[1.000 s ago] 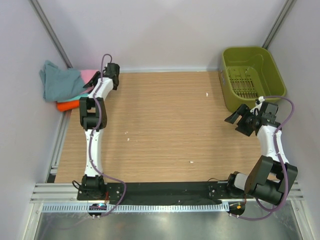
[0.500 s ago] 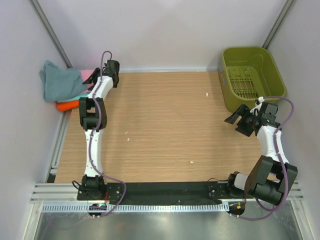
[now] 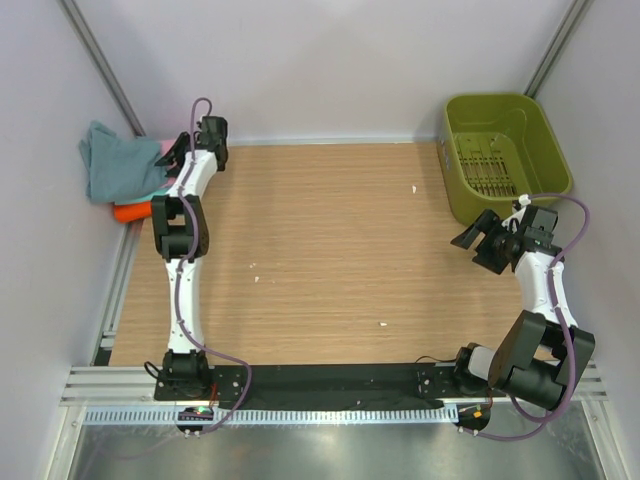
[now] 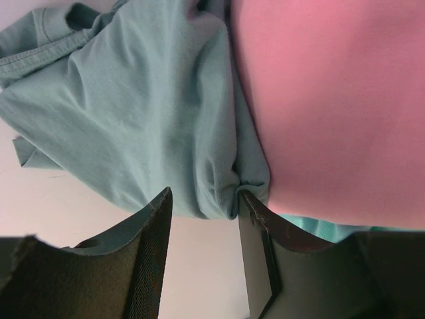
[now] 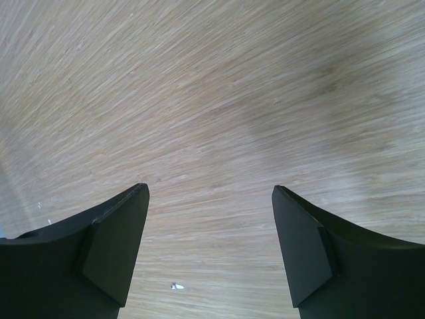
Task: Fold and stack the t-shirts
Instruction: Neatly place the folded tshirt to the corner
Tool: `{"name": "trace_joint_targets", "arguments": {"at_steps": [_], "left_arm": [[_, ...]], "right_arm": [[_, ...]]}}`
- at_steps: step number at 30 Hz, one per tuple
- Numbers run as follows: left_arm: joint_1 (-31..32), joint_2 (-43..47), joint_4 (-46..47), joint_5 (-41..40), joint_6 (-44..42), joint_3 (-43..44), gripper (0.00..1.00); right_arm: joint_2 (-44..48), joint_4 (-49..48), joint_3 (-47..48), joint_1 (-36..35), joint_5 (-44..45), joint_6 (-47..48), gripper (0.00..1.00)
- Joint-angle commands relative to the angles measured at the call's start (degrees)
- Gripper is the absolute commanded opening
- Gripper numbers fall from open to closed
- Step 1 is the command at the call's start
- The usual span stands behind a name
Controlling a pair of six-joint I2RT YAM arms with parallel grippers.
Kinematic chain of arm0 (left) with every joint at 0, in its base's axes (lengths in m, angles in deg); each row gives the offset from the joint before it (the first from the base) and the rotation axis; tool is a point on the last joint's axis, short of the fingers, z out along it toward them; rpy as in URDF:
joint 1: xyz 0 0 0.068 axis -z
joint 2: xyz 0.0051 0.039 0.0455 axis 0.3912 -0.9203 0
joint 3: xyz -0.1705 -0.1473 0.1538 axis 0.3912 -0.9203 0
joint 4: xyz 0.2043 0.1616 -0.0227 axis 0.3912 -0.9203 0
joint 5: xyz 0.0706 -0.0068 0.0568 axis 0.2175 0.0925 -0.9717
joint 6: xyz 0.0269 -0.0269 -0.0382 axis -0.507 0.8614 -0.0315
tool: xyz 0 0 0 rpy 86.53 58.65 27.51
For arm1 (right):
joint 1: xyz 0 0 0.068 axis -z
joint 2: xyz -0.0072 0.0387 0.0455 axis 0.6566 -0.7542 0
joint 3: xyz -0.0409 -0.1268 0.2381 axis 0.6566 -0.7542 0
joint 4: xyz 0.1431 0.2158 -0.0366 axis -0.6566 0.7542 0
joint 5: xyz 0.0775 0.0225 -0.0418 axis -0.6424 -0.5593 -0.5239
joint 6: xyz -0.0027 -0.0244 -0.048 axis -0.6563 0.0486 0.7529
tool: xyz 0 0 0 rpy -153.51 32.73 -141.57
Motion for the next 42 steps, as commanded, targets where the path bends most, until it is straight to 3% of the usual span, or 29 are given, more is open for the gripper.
{"name": "trace_joint_targets", "arguments": {"at_steps": [1, 12, 24, 35, 38, 42], "left_arm": [[0.52, 1.00, 1.06, 0.78, -0.19, -1.98, 0.45], [1.32, 1.18, -0.96, 1.67, 2.18, -2.78, 0.45], [1.14, -1.10, -1.13, 1.58, 1.66, 2.32, 0.38], [1.05, -1.98, -1.66, 1.75, 2.01, 1.53, 0.34], [0.88, -2.33, -2.89, 2.28, 2.80, 2.14, 0.26], [0.79, -2.16, -5.52, 3.86, 4.90, 3.02, 0.00]], "right_arm": [[1.57, -0.85, 0.18, 0.53, 0.46, 0.87, 0.81], [1.23, -1.20, -0.35, 0.71, 0.37, 0.87, 0.81], [1.14, -1.91, -1.05, 0.80, 0.46, 0.69, 0.81], [1.84, -1.73, -1.57, 1.24, 0.64, 0.69, 0.81], [1.93, -1.47, -1.75, 1.33, 0.64, 0.95, 0.81], [2.01, -1.29, -1.57, 1.59, 0.81, 1.22, 0.81]]}}
